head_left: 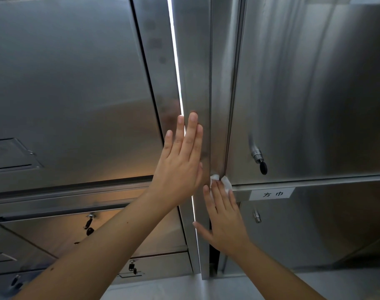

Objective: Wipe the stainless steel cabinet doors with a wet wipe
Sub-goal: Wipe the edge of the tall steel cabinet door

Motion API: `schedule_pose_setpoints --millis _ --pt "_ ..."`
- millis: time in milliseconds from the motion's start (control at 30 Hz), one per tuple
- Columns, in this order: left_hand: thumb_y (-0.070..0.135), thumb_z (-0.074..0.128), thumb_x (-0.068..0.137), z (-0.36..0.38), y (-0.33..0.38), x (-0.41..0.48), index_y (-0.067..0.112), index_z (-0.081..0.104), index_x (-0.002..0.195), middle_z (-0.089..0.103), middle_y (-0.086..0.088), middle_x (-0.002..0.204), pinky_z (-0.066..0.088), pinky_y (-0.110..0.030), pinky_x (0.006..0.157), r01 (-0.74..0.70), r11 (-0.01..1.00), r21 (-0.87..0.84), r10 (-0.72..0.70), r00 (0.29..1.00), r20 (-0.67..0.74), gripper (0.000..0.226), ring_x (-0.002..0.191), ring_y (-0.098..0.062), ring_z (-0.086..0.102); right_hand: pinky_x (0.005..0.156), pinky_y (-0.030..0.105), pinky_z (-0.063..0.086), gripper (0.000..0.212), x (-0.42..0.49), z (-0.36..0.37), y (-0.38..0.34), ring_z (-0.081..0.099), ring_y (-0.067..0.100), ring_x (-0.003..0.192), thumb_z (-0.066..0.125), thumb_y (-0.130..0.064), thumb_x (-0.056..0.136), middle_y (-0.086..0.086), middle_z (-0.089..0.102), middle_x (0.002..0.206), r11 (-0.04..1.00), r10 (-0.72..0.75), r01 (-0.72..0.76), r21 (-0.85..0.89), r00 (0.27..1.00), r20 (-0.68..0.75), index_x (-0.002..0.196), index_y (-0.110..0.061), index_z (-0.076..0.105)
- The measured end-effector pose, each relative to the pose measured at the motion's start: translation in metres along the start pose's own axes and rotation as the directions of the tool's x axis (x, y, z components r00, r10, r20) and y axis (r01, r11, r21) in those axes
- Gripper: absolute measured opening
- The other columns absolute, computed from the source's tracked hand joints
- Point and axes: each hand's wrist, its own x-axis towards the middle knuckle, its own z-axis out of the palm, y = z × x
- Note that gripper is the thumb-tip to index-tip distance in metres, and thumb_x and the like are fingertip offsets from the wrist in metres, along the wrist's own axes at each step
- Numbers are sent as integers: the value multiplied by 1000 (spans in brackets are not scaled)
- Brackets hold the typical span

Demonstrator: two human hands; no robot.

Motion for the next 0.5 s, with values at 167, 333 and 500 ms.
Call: schedule_pose_setpoints --millis 167,333,500 --pt "20 35 86 0 1 -4 2 -11 147 -26 -13 152 -5 -44 117 -8 1000 5 8 1000 12 79 143 -31 -15 110 47 21 76 -3 -1 1 24 32 139 27 -60 94 23 32 148 1000 -6 6 15 1000 -4 145 -4 27" --pt "19 36 85 -2 0 -4 3 -12 148 -25 -12 153 -4 -44 116 -13 1000 0 13 1000 16 80 143 -31 -13 113 47 20 75 -7 -2 8 22 33 141 42 -57 91 22 26 151 998 -69 69 9 998 -1 146 -8 29" --pt "20 35 86 -4 0 -4 2 -6 149 -26 -11 153 -6 -44 116 1 1000 1 -1 1000 25 78 143 -30 -14 110 51 22 71 -9 -3 12 19 34 142 43 -53 91 22 21 152 995 -95 95 1 995 7 146 -9 30"
